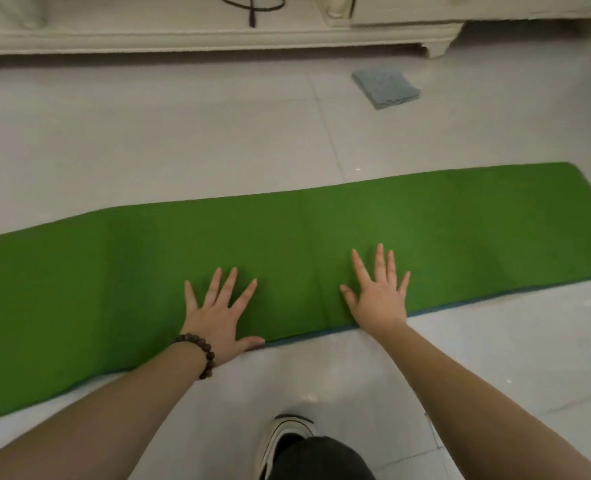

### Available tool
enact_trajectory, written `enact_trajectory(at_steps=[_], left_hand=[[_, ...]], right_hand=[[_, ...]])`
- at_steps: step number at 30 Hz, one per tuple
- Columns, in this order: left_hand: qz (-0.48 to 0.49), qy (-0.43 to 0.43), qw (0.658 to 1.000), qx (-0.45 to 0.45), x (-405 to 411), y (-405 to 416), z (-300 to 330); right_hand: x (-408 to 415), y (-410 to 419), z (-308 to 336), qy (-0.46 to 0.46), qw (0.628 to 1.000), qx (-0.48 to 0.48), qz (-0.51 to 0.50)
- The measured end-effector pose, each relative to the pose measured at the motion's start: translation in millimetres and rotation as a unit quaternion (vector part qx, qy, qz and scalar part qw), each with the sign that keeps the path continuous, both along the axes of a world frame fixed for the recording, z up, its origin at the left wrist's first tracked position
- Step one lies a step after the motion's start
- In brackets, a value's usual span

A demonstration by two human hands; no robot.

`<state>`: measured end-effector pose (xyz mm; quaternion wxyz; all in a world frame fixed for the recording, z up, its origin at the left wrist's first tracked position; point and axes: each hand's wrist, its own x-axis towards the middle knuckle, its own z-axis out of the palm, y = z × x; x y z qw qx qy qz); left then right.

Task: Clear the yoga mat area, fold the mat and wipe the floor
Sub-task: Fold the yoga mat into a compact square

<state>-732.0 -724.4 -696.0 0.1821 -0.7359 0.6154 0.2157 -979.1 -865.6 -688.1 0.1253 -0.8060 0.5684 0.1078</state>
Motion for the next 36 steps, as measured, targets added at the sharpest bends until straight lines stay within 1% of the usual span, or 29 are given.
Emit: enact_trajectory(at_steps=[3, 5, 6, 7, 9, 12, 16, 18, 20, 21, 22, 23, 24, 25, 26, 27, 28, 29, 30, 31, 32, 33, 34, 36], left_hand=[[0.022, -0.046, 0.999, 0.012, 54.8, 52.6, 11.5], [0.004, -0.060, 0.998, 0.015, 78.2, 81.5, 18.3], [0.013, -0.063, 0.998, 0.009, 89.2, 96.0, 21.9], [0.042, -0.061, 0.997, 0.000, 99.9, 108.5, 25.9], [0.130, -0.046, 0.990, -0.017, 122.5, 133.8, 31.8], [0.247, -0.040, 0.968, -0.017, 152.2, 171.6, 31.2], [0.332, -0.065, 0.941, 0.020, 185.6, 203.9, 28.8], [0.354, -0.068, 0.932, 0.045, 208.3, 208.7, 34.5], [0.323, -0.074, 0.942, 0.044, 228.6, 209.0, 44.9], [0.303, -0.083, 0.949, 0.028, 236.0, 209.0, 53.4], [0.285, -0.100, 0.953, -0.012, 242.5, 209.4, 62.6], [0.259, -0.129, 0.954, -0.078, 248.4, 208.9, 73.3], [0.226, -0.167, 0.945, -0.169, 252.8, 208.6, 81.5], [0.187, -0.199, 0.926, -0.261, 255.5, 210.7, 84.2], [0.152, -0.227, 0.904, -0.330, 257.4, 214.6, 81.5], [0.132, -0.241, 0.896, -0.348, 256.3, 216.5, 79.1], [0.135, -0.231, 0.915, -0.301, 255.6, 219.9, 71.2], [0.162, -0.194, 0.942, -0.221, 256.2, 223.2, 60.6], [0.211, -0.140, 0.961, -0.110, 259.1, 226.1, 46.5], [0.255, -0.080, 0.964, -0.007, 263.4, 228.2, 35.5], [0.292, -0.022, 0.954, 0.056, 268.8, 229.5, 28.2], [0.321, 0.024, 0.943, 0.080, 274.8, 230.8, 22.0], [0.332, 0.052, 0.939, 0.075, 278.7, 232.6, 19.0], [0.313, 0.069, 0.946, 0.055, 282.9, 239.3, 16.7]], right_hand=[[74.9, 29.1, -1.0, -0.020, 0.986, 0.045, 0.162], [116.9, 49.9, 0.6, -0.015, 0.967, 0.075, 0.243], [138.4, 61.8, 2.2, -0.011, 0.955, 0.091, 0.283], [157.6, 73.6, 4.9, -0.005, 0.942, 0.106, 0.319], [188.3, 96.4, 8.0, 0.012, 0.915, 0.133, 0.380], [213.6, 119.8, 4.9, 0.049, 0.893, 0.148, 0.422], [219.6, 127.0, -2.8, 0.096, 0.893, 0.133, 0.420], [219.4, 125.5, -3.2, 0.094, 0.897, 0.122, 0.415], [223.9, 125.6, 0.7, 0.078, 0.896, 0.112, 0.423], [227.2, 127.4, 2.8, 0.070, 0.892, 0.106, 0.434], [231.5, 130.4, 4.9, 0.063, 0.889, 0.100, 0.442], [235.5, 134.2, 5.6, 0.060, 0.888, 0.092, 0.446], [239.9, 138.5, 6.1, 0.058, 0.889, 0.083, 0.446], [243.7, 141.9, 4.9, 0.057, 0.891, 0.074, 0.444], [247.2, 144.6, 2.8, 0.057, 0.894, 0.069, 0.440], [250.1, 146.2, 0.5, 0.064, 0.895, 0.070, 0.436], [252.8, 148.2, -2.9, 0.083, 0.892, 0.079, 0.437], [255.0, 150.3, -6.8, 0.105, 0.886, 0.087, 0.442], [257.3, 151.4, -9.6, 0.121, 0.881, 0.094, 0.448], [259.1, 151.5, -10.8, 0.129, 0.877, 0.096, 0.453], [260.4, 151.3, -9.4, 0.132, 0.876, 0.095, 0.454], [259.9, 150.4, -8.1, 0.132, 0.875, 0.095, 0.456], [259.2, 149.2, -4.8, 0.125, 0.876, 0.098, 0.456], [254.3, 146.0, -4.6, 0.101, 0.879, 0.109, 0.453]])
